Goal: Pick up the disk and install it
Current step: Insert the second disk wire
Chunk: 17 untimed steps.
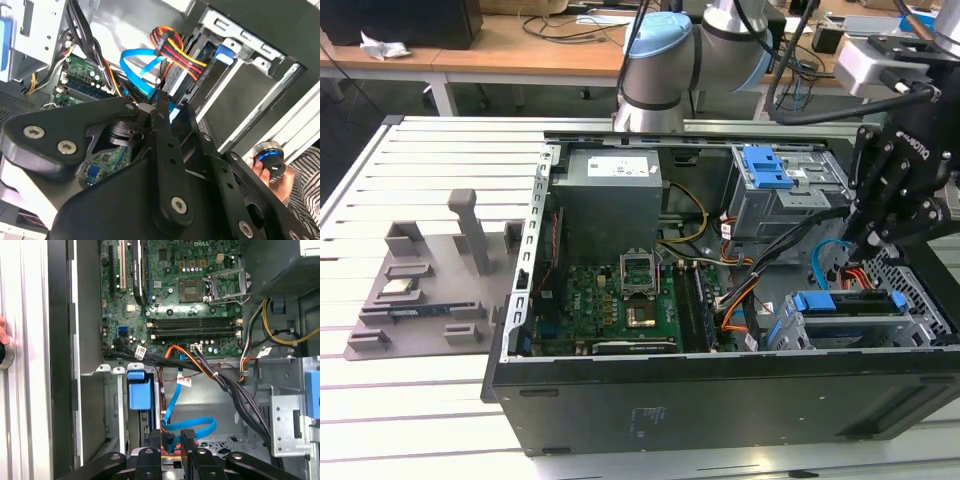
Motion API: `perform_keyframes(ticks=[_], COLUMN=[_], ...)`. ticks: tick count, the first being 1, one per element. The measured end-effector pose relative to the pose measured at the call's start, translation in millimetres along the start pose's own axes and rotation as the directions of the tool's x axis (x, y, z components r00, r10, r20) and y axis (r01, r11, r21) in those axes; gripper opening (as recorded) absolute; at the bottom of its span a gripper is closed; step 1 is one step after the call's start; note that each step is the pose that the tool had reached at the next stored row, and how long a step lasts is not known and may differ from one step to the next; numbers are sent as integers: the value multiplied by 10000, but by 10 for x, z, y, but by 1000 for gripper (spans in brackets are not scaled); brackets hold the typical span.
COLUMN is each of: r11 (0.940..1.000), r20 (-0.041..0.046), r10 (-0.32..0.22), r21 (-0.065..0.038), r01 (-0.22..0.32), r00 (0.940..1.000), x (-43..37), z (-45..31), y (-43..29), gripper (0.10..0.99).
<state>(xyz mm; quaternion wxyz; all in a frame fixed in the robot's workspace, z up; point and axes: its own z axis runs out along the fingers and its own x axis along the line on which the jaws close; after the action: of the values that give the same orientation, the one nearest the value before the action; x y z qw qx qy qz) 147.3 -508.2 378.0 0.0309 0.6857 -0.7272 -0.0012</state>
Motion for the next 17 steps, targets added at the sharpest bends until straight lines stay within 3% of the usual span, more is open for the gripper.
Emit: perform_keyframes(ticks=[6,7,12,17], r11=[10000,10000,10000,10000], r20=[-3,-3,-3,0], r10=[-18,-18,-18,-18], r21=[1,1,1,1], r01=[18,18,18,18], r00=[10000,10000,10000,10000], x=[3,3,3,124], z=[24,24,25,55], y=[22,22,23,14], gripper=[302,161,161,161])
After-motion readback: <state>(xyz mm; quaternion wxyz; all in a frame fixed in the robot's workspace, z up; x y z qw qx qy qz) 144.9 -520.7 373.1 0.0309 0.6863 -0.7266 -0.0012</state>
